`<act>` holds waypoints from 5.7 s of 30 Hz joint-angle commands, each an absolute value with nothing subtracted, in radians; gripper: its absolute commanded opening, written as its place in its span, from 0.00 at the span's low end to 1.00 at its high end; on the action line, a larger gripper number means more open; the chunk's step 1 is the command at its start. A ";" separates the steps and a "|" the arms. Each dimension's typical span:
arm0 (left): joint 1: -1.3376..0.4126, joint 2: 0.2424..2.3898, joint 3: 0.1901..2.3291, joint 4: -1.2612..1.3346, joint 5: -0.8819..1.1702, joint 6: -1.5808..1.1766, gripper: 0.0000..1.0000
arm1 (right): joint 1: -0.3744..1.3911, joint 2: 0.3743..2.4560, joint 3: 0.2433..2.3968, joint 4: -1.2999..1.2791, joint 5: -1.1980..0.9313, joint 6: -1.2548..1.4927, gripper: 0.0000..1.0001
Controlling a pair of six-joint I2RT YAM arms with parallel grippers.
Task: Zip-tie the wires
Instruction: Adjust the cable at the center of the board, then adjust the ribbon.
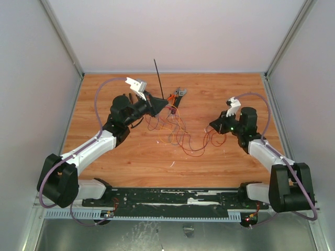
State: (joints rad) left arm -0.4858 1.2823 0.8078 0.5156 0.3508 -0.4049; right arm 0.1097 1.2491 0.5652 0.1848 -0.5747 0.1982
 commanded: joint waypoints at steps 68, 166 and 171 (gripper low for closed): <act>-0.479 1.258 0.855 0.515 0.342 -0.383 0.00 | 0.529 1.517 0.793 0.459 -0.560 0.372 0.00; -0.511 1.305 0.794 0.635 0.494 -0.408 0.10 | 0.527 1.593 1.454 0.262 -0.779 0.477 0.00; -0.516 1.321 0.785 0.644 0.495 -0.409 0.10 | 0.526 1.589 1.486 0.248 -0.768 0.473 0.00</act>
State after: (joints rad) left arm -0.4980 1.2861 0.8188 0.6884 0.4500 -0.4061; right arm 0.5224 1.5955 1.4139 0.2028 -0.8101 0.4934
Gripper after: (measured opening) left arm 0.096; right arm 0.006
